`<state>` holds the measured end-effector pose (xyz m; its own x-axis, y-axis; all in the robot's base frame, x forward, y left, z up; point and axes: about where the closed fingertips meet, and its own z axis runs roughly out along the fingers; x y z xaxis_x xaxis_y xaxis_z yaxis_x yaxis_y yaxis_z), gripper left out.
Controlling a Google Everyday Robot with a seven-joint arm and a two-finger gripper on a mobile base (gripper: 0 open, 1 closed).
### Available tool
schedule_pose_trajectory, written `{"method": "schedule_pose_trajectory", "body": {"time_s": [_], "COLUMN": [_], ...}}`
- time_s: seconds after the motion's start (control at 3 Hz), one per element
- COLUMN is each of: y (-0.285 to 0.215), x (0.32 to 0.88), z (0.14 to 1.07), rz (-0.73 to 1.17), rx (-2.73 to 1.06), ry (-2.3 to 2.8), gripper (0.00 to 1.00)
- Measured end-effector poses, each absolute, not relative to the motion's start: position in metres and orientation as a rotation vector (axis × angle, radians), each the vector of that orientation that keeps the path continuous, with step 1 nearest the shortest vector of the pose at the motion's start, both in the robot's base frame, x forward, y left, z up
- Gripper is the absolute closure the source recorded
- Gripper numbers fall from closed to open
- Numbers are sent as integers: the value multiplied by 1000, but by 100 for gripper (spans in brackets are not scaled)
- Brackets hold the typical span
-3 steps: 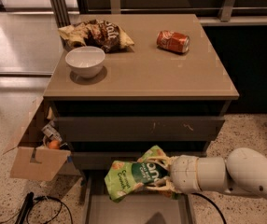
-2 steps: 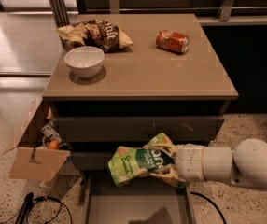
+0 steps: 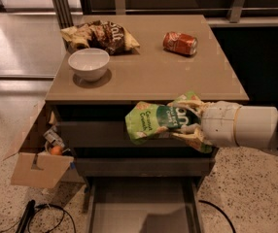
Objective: Pick green rice chip bag from bottom drawer and place on counter
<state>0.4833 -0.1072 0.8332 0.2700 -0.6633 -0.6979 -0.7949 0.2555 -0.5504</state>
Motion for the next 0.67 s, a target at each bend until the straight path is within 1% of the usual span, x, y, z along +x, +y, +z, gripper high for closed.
{"method": "schedule_pose_trajectory", "body": {"time_s": [0.67], "y": [-100], "x": [490], "z": [841], "rz": [153], "rx": [-1475], "ry": [1425], "gripper": [100]}}
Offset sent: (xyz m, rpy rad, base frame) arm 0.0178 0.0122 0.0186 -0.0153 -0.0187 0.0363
